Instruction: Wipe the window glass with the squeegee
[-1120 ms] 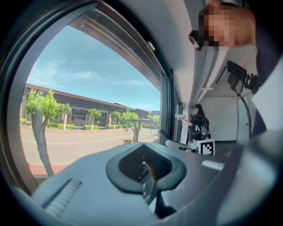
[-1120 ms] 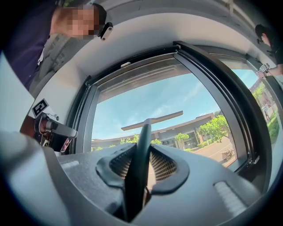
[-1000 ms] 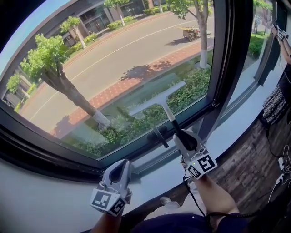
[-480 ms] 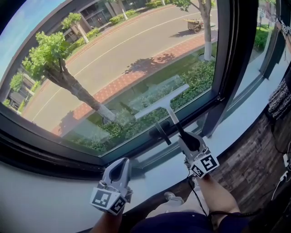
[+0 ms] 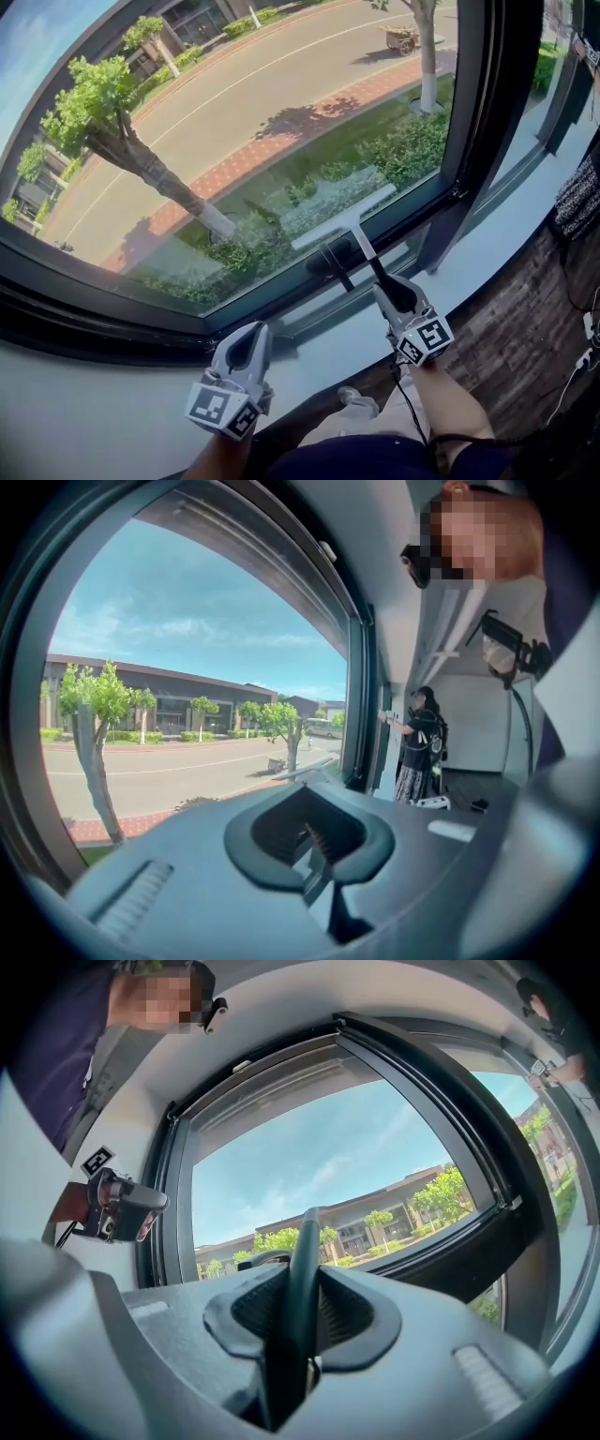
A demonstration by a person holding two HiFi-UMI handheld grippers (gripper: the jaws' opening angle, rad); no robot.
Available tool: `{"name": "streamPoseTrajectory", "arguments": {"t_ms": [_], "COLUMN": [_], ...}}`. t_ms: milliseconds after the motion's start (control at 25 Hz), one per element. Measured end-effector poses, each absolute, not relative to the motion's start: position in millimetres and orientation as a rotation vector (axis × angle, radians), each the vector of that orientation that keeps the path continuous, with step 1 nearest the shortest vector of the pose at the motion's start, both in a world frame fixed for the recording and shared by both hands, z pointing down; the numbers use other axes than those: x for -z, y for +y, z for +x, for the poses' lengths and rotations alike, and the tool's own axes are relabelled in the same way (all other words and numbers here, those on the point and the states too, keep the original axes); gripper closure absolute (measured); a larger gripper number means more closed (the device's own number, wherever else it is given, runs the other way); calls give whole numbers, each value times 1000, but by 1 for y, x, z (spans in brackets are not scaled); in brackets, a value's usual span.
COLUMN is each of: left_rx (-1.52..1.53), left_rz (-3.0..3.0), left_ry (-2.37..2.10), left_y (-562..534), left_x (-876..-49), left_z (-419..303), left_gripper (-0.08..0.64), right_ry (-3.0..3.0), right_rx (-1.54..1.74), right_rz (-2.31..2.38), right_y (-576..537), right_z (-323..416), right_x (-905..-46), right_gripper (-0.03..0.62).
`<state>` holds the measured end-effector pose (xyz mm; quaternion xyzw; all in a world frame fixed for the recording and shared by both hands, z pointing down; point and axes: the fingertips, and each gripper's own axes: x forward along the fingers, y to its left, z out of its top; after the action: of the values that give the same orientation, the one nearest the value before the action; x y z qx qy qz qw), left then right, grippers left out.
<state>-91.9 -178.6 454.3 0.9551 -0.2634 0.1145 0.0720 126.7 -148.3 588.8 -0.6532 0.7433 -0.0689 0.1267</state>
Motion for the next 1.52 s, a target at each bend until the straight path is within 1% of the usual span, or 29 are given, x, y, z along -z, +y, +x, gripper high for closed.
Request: {"name": "streamPoseTrajectory", "arguments": {"t_ms": [400, 680, 800, 920, 1080, 1280, 1400, 1520], "left_rx": [-294, -227, -160, -43, -24, 26, 25, 13], "left_rz": [2861, 2844, 2853, 2859, 2889, 2926, 2903, 2924], "left_ry": [-783, -779, -754, -767, -750, -789, -861, -927], "left_y": [-189, -197, -208, -220, -221, -225, -237, -242], "left_x": [-451, -457, -455, -432, -405, -381, -376, -360], "left_z": [-99, -98, -84, -72, -84, -89, -91, -94], "left_gripper": [555, 555, 555, 555, 555, 555, 555, 555], "right_ry": [2159, 2140, 2107, 2074, 2039, 2022, 1992, 1989], "right_rx": [385, 301, 161, -50, -322, -579, -651, -707], "right_rz": [-1990, -2035, -2022, -1987, -1910, -1767, -1674, -1614], "right_y": [-145, -130, -135, -148, -153, -172, -181, -192], "right_z": [133, 138, 151, 161, 134, 115, 99, 81], "right_x": [-626, -602, -554, -474, -360, -244, -194, -161], "right_gripper": [491, 491, 491, 491, 491, 491, 491, 491]}}
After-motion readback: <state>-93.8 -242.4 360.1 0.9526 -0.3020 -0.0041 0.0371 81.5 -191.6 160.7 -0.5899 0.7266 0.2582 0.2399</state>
